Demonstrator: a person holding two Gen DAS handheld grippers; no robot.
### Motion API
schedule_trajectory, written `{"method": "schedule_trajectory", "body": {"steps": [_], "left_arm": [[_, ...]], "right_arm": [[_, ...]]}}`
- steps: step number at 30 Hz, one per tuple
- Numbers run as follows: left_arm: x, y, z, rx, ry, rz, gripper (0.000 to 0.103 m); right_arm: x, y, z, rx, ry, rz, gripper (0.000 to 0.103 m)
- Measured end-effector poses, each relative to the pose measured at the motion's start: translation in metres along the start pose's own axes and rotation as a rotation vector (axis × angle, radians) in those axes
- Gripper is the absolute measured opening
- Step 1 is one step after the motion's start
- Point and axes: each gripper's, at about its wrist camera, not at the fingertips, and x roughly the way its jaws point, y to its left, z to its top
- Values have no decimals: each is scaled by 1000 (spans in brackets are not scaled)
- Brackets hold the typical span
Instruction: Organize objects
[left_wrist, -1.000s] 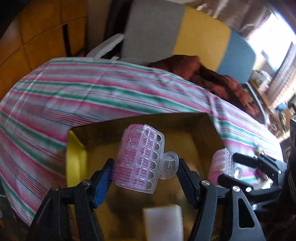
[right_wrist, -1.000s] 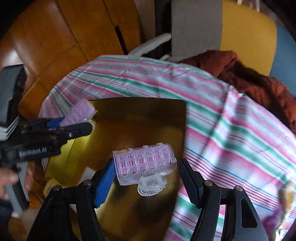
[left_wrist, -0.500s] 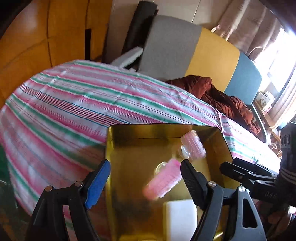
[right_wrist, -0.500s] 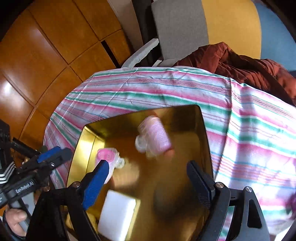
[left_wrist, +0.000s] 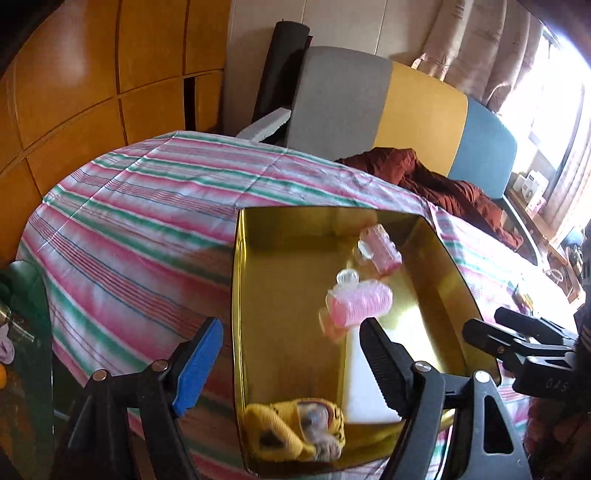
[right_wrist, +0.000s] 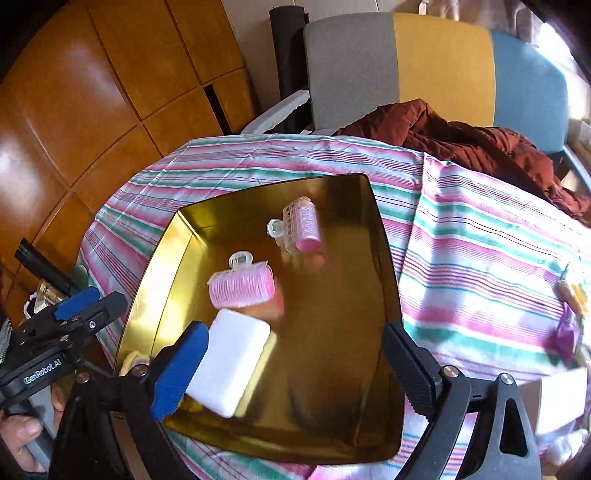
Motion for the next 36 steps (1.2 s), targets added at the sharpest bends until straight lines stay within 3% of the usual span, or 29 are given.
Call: {"method": "schedule_trajectory", "body": {"steps": [4,7,10,12,20,27,36], "left_arm": [[4,-8,1,62,28,-1,77],[14,-27,11,161,57,-13,63],[31,-44,19,199,127,-89,55],[41,-57,20,225,166,-97,52],[100,-78,25,221,335,-127,49],[137,-62,59,144,309,33,51],[50,-47,63,138,70,12,50]], "right_arm": [[-5,-3,-9,16,4,-1,96],[-10,-7,-16,28,-1,-20,96],[-15,-8,-19,40,-12,-32,96],[-19,-10,-19,39,-18,-44,97],[-23,-18,-20,39,-20,-73,97],[-23,-25,-24,56,-17,-83,98],[-33,-32,-29,72,-61,-91,98]]}}
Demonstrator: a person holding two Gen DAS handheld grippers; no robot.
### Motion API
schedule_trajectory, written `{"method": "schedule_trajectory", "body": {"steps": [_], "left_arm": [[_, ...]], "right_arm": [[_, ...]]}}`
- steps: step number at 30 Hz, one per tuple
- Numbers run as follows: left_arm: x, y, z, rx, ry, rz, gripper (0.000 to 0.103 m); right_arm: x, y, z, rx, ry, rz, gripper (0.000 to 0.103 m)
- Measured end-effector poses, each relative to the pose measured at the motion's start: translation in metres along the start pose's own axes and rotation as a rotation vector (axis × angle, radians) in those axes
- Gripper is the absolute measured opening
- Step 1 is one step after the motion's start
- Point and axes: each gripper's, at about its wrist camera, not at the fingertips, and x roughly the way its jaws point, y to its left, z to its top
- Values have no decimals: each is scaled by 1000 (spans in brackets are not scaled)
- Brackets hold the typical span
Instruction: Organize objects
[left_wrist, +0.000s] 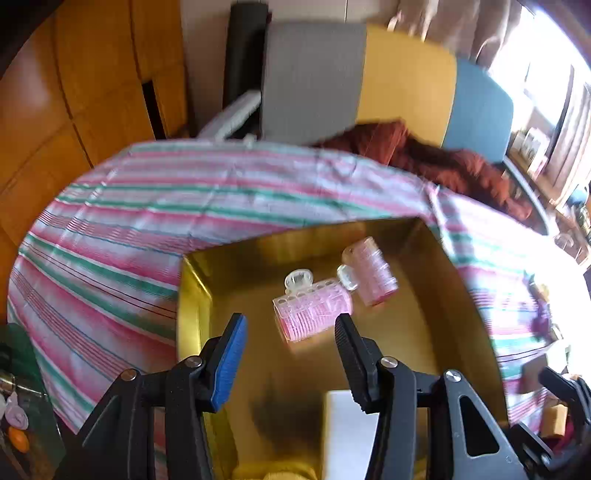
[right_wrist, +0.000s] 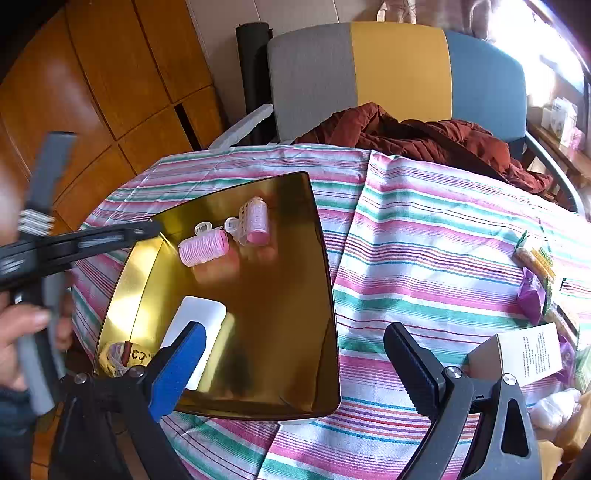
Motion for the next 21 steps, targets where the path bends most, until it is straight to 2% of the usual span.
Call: {"method": "schedule_trajectory", "body": {"steps": [5,8,11,21], "left_arm": [[-51,-8,-22,12,-125,-7,51],[-65,-15,-36,13,-152,-9,52],[-72,-22,-51,25,-159,-8,52],[-68,-53,-84,104,-106,-49,52]], "right_arm": [[-6,3,-4,-17,-17,-11,98],[-9,4,-7,-26,-24,-15,99],[-14,5,-11,-41,-35,-29,100],[-34,-10,-23,-27,-63,-71,100]]}}
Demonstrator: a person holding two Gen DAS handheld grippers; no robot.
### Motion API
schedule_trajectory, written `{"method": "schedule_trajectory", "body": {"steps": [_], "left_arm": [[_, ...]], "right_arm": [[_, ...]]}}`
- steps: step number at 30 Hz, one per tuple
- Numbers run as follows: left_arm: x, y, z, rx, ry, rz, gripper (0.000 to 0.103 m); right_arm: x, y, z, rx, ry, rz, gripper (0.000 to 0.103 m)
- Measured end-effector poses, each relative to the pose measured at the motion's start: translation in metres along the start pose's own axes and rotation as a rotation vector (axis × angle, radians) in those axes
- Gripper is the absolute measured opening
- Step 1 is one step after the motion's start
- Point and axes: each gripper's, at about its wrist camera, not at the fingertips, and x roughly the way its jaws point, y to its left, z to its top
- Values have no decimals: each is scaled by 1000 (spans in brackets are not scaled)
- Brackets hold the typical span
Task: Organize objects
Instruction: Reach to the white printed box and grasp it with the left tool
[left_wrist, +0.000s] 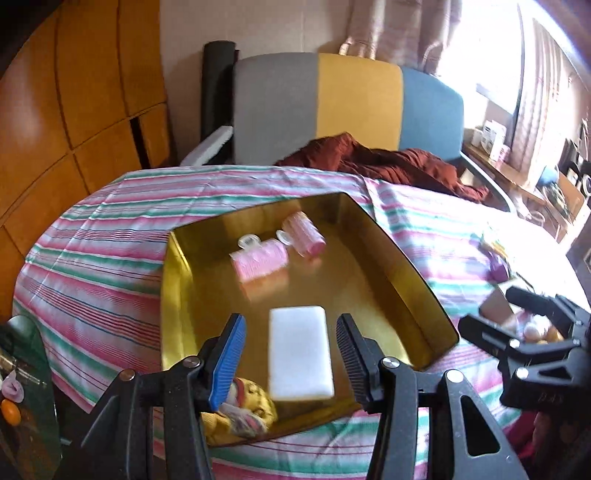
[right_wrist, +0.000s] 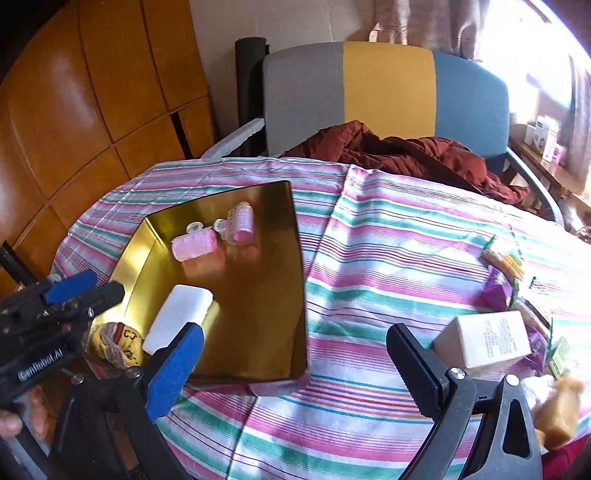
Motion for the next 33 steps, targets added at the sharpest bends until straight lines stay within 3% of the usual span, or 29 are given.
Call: {"method": "schedule_trajectory", "body": {"steps": [10,25,28,33], "left_arm": [[9,-39,-12,78,59,-101,52],[24,-102,-18,258,113,-203,52],[24,-123,-15,318,107,-241,64],[24,-163,-7,421,80,-309,71]], "right_arm": [[-15,-56,-11,91,-4,-85,103],[-89,-244,-32,462,-84,-375,103],[-96,-271,-40,556,-111,-373,103],[-100,-296,-55,717,-177,-268,103]]}}
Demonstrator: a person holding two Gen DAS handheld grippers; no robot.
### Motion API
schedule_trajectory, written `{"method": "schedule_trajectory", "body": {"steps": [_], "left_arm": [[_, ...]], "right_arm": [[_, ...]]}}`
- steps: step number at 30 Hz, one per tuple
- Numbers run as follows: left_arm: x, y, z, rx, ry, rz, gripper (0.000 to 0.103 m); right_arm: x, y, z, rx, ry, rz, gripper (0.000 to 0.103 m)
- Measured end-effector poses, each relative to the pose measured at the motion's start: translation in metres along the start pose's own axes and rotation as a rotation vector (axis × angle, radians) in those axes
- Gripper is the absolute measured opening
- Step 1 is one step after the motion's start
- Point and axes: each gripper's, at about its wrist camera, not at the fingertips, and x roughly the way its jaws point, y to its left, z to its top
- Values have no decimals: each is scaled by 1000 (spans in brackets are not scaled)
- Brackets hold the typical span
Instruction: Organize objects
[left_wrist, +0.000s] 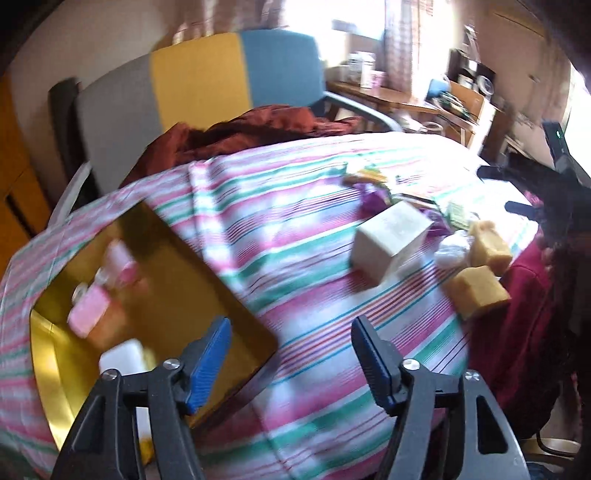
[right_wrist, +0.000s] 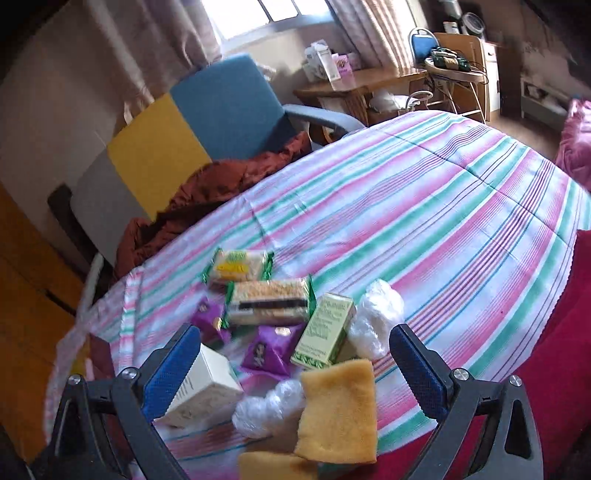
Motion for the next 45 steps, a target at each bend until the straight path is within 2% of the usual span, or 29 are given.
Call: {"method": "schedule_trajectory", "body": {"steps": [4,8,11,16,23,27,28,29,30,32,36,41,45], "left_arm": [[15,-31,21,119,-14,-46,75],[31,-59,41,216,-19,-74,82],[48,-76,58,279,-6,-87,84],[82,-93,76,332,53,-127,85],[116,-109,87,372,102,-120,85],[132,-113,87,344,149,-158,84],[135,-112,86,326,161,-169,74],[137,-110,84,300,167,-185,60],[138,-106,83,268,169,-198,51],[135,-96,80,183,169,-214,50],[123,-80,67,89,164,-212,50],[108,-68,50,48,167,-208,50],[108,-61,45,20,154,-215,51]], "right_arm": [[-6,-2,-1,27,-23,55,103],[-3,-4,-1,40,-17,77,103],[-3,-7,-2,47,-14,92,103],[-1,-12,-2,67,-4,115,103],[3,-16,-1,89,12,130,103],[4,-17,-1,93,20,129,103],[4,-17,-1,94,21,127,103],[5,-18,0,95,23,125,103],[5,-18,0,95,25,122,103],[7,-17,0,92,33,112,103],[15,-6,-1,28,85,88,103],[42,38,4,-182,193,76,103],[72,85,21,-409,211,49,103]]}}
